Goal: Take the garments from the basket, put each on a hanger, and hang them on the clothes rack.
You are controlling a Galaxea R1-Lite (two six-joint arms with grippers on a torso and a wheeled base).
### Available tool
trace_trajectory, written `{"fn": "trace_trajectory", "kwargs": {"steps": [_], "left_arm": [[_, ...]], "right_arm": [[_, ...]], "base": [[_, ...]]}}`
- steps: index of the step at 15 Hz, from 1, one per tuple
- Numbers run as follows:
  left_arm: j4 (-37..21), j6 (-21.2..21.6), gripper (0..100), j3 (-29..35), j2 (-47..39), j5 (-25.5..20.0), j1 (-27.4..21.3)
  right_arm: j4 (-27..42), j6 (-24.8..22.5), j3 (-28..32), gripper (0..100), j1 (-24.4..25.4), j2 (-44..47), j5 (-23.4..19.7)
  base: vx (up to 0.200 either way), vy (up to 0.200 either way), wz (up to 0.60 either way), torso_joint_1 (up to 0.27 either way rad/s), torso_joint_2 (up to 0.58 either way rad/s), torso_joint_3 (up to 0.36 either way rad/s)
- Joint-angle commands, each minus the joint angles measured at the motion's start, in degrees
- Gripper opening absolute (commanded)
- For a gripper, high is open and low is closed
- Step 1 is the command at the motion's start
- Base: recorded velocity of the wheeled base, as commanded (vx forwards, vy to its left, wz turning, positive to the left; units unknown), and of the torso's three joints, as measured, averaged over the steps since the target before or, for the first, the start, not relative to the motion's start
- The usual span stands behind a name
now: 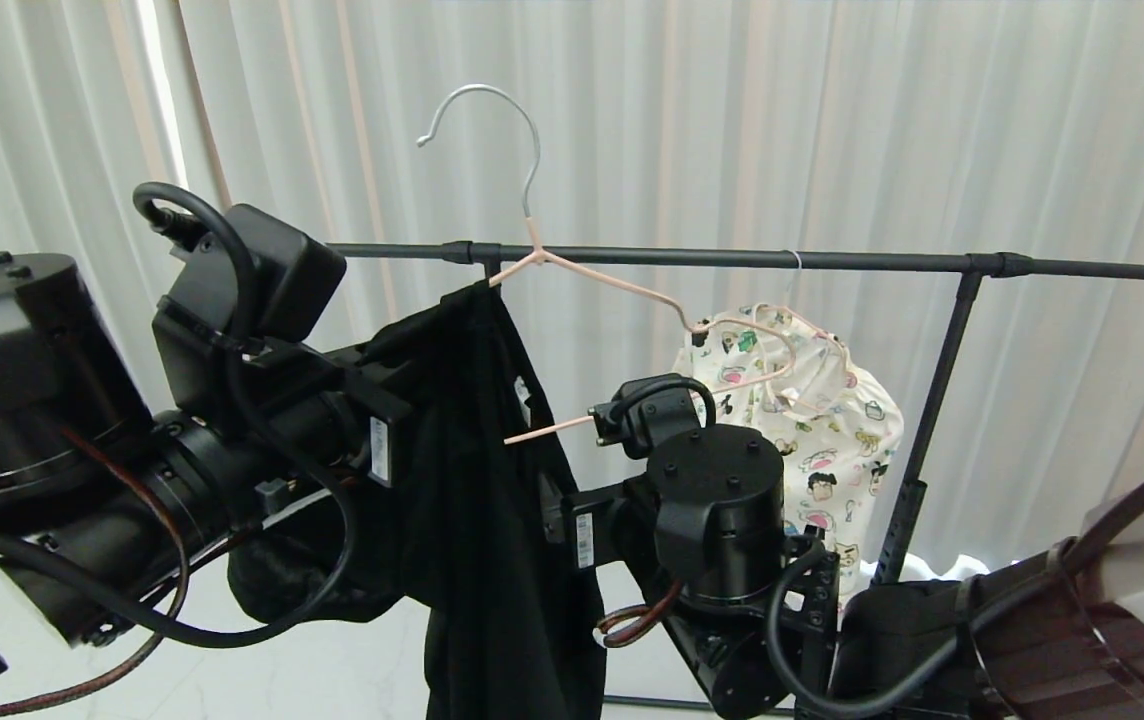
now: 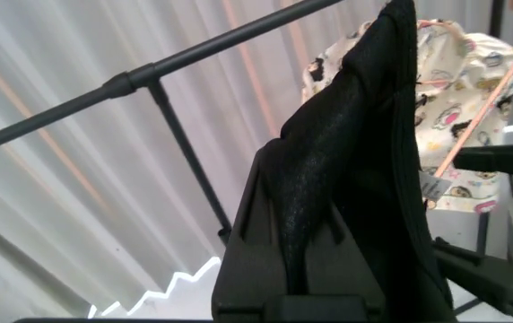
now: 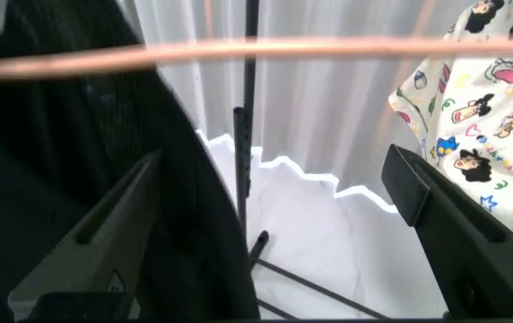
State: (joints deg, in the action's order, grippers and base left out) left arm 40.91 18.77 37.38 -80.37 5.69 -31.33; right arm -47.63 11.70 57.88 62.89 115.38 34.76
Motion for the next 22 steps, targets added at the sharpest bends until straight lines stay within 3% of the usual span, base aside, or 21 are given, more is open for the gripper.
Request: {"fn": "trace_trajectory", "kwargs": {"steps": [1,5,13,19,22], "left_arm": [[0.05,0.04,0,-0.02,0.30,0.02,-1.63],[-0.04,0.04,0,1.73,0.04,0.11,-2.07],[0.05,0.04,0,2.53,-0.05,0.11,-0.49],[0.05,0.04,0,1.91,-0.22,0.11,1.18],[-0.04,0.04,0,0.68,0.30,0.02,1.18]], "right_arm": [[-0.01,-0.01,0.13,100,0.04,0.19,-0.04],[0.08,-0.80,-2.16,100,-1.37,0.72,1.98],[0.08,-9.86,-7.70,100,-6.55,-1.74,3.48],[0.08,-11.00,-17.36,100,-13.23,-9.12,3.65],[0.08,-11.18,-18.42,100,-17.01,-11.76,3.30]], "base": [[0.000,0.000,0.00,0.000,0.00,0.000],[0.000,0.000,0.00,0.000,0.00,0.000],[0.000,0.000,0.00,0.000,0.00,0.000],[0.000,0.000,0.00,0.000,0.00,0.000],[0.000,0.000,0.00,0.000,0.00,0.000]]}}
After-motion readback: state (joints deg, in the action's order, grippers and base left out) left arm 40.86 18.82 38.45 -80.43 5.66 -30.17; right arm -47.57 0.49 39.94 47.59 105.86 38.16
